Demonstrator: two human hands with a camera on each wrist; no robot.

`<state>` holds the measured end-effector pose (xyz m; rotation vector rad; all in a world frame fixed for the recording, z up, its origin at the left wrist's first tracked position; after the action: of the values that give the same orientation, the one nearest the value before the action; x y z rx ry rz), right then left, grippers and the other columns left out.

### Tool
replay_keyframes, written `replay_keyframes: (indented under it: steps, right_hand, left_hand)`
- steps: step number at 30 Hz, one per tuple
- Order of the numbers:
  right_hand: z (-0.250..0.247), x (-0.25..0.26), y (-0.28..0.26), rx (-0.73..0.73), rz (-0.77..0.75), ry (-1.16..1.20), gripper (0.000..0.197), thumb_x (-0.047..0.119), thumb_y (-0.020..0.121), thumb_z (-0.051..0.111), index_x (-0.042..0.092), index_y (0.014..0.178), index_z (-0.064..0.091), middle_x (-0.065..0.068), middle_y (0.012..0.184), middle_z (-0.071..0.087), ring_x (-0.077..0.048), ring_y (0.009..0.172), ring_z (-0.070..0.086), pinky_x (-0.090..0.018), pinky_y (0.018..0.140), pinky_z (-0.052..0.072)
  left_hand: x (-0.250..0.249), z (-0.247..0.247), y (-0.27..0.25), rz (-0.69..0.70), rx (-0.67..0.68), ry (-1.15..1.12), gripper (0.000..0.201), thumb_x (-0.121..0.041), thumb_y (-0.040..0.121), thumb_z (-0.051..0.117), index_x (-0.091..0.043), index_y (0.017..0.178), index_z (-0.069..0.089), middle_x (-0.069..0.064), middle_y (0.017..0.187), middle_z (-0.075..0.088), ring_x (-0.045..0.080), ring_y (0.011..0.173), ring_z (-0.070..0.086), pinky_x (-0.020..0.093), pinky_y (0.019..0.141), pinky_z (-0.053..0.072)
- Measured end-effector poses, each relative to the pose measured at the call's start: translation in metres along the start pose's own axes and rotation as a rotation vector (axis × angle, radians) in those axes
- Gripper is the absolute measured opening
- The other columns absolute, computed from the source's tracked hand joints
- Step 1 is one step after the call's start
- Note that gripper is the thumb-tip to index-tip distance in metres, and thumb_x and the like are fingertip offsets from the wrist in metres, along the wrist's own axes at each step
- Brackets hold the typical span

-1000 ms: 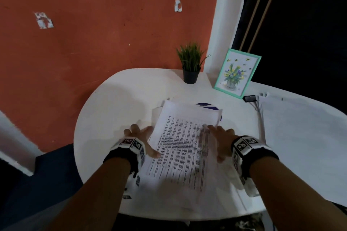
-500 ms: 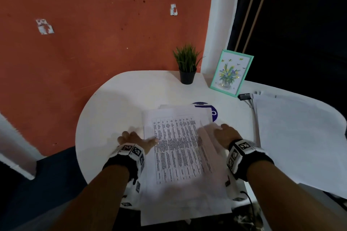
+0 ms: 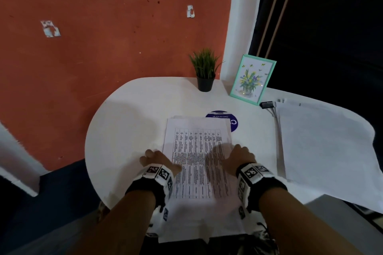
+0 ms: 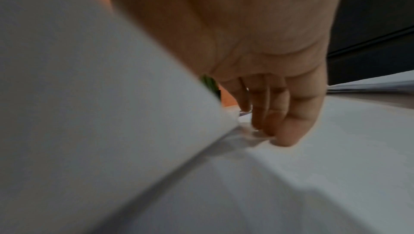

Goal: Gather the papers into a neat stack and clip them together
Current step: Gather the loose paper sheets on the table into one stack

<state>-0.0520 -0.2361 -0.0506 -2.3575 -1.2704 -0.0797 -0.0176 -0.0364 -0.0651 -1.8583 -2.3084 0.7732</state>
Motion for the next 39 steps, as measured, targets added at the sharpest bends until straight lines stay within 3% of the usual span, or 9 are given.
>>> replay_keyframes:
  steps: [5,9,11,16,23,29,34,37,39]
  right_hand:
    - [0.006,0.01,-0.015,0.057,-0.021,0.056,0.054,0.033,0.084,0.057,0.008,0.129,0.04,-0.014,0.13,0.048,-0.033,0.119,0.05,-0.04,0.101,0.043]
    - [-0.001,-0.015,-0.031,0.049,0.062,-0.017,0.065,0.045,0.085,0.052,0.007,0.135,0.035,-0.016,0.135,0.044,-0.033,0.122,0.048,-0.041,0.102,0.041]
    - [0.005,-0.03,-0.043,0.017,0.061,-0.059,0.067,0.052,0.086,0.045,0.008,0.135,0.035,-0.015,0.133,0.05,-0.033,0.122,0.05,-0.04,0.1,0.04]
    - [0.014,-0.042,-0.062,0.054,0.06,-0.033,0.075,0.058,0.085,0.043,0.01,0.138,0.019,-0.015,0.131,0.054,-0.033,0.12,0.052,-0.039,0.096,0.042]
    - [0.014,-0.042,-0.078,-0.059,0.142,0.014,0.062,0.042,0.085,0.052,0.015,0.134,0.024,-0.014,0.133,0.036,-0.036,0.122,0.044,-0.042,0.096,0.041]
    - [0.012,-0.084,-0.082,0.018,0.331,0.15,0.075,0.038,0.079,0.062,0.01,0.134,0.02,-0.018,0.132,0.027,-0.041,0.123,0.041,-0.043,0.098,0.041]
    - [0.011,-0.097,-0.081,0.073,0.42,0.373,0.087,0.038,0.06,0.072,0.008,0.13,0.029,-0.019,0.13,0.044,-0.038,0.117,0.05,-0.043,0.098,0.046]
    - [-0.002,-0.08,-0.086,0.044,0.296,0.452,0.053,0.033,0.094,0.049,0.008,0.14,0.04,-0.016,0.143,0.044,-0.033,0.131,0.043,-0.033,0.109,0.036]
    - [-0.012,-0.065,-0.092,0.071,0.138,0.377,0.04,0.02,0.103,0.03,0.008,0.138,0.046,-0.014,0.144,0.044,-0.03,0.133,0.041,-0.03,0.109,0.033]
  left_hand:
    - [-0.002,0.008,-0.014,0.013,0.05,-0.012,0.097,-0.059,0.072,0.065,-0.004,0.141,0.025,0.011,0.141,0.022,0.033,0.134,0.024,0.043,0.105,0.036]
    - [0.018,0.01,-0.015,0.002,0.002,-0.095,0.08,-0.055,0.063,0.073,-0.007,0.122,0.049,0.011,0.122,0.054,0.03,0.102,0.061,0.037,0.087,0.054]
    - [0.023,0.014,-0.022,0.026,-0.026,-0.053,0.076,-0.056,0.068,0.069,-0.007,0.124,0.048,0.01,0.115,0.063,0.029,0.098,0.065,0.033,0.084,0.054]
    - [0.022,0.021,-0.041,0.068,-0.043,-0.007,0.084,-0.052,0.08,0.059,-0.006,0.142,0.025,0.015,0.138,0.042,0.034,0.121,0.051,0.039,0.093,0.047]
    - [0.011,0.035,-0.07,0.145,0.067,0.011,0.101,-0.053,0.079,0.063,-0.005,0.148,0.007,0.02,0.154,0.014,0.037,0.134,0.036,0.041,0.105,0.039]
    - [0.008,0.04,-0.081,0.151,0.063,0.006,0.101,-0.053,0.078,0.064,-0.004,0.147,0.009,0.02,0.152,0.017,0.037,0.134,0.035,0.042,0.106,0.037]
    - [0.005,0.042,-0.082,0.155,0.045,-0.035,0.098,-0.052,0.074,0.07,-0.002,0.142,0.019,0.017,0.141,0.034,0.034,0.126,0.044,0.04,0.102,0.042]
    - [0.003,0.043,-0.084,0.167,0.051,-0.083,0.093,-0.048,0.072,0.074,-0.003,0.137,0.026,0.017,0.137,0.035,0.034,0.124,0.046,0.04,0.102,0.044]
    - [0.003,0.041,-0.083,0.164,0.057,-0.131,0.088,-0.044,0.073,0.073,-0.004,0.137,0.028,0.016,0.136,0.033,0.034,0.122,0.046,0.038,0.1,0.045]
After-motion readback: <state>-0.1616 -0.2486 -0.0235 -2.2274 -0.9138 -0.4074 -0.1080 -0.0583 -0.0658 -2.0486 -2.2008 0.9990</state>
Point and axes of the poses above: each hand's wrist, its own y-axis towards the middle knuckle, its own z-axis out of the palm, x = y × z, the point moved 1 cm from there along y, towards the middle knuckle
